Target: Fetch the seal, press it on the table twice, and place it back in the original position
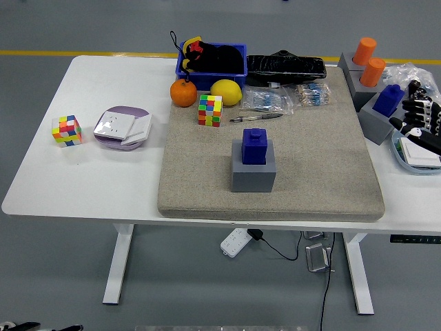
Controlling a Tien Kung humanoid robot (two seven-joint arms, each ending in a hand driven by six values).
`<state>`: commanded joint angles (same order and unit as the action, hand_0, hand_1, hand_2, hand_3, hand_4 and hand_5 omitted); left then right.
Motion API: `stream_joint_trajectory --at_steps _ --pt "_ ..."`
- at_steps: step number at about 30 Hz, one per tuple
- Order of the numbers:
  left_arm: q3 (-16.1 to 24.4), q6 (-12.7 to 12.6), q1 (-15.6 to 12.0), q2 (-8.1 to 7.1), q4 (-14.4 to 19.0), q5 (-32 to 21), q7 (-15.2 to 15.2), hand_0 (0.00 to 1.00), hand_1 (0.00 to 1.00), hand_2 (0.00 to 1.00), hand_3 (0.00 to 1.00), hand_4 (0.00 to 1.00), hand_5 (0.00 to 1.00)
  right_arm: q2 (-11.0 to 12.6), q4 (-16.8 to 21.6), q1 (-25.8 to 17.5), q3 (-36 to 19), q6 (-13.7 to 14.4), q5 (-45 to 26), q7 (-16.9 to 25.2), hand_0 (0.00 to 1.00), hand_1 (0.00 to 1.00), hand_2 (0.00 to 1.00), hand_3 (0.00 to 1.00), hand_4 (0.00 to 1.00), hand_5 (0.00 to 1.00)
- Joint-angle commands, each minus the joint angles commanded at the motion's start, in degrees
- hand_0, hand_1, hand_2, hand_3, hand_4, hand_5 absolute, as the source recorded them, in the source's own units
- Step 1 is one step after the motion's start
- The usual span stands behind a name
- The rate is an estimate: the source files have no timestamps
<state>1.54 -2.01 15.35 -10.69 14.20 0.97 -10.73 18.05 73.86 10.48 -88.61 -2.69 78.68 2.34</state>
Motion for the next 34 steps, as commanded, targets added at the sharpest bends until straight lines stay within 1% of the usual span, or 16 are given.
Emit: stream_joint_trajectory --at_steps 12,34 --pt "-0.3 0.0 -0.4 0.08 0.0 -0.3 0.0 0.794 0.742 0.736 0.76 0.622 0.44 0.2 0.0 -0.1 0.2 -0.1 0.7 -0.1 0.841 0.781 0.769 0.719 0.957 0.42" --pt "-1.2 0.0 -0.4 -0.31 0.1 -0.3 0.0 0.794 0.742 0.736 0.76 0.621 0.44 0.1 0.0 0.1 0.3 -0.1 1.7 -0.5 0.837 0.775 0.767 0.714 0.944 0.407"
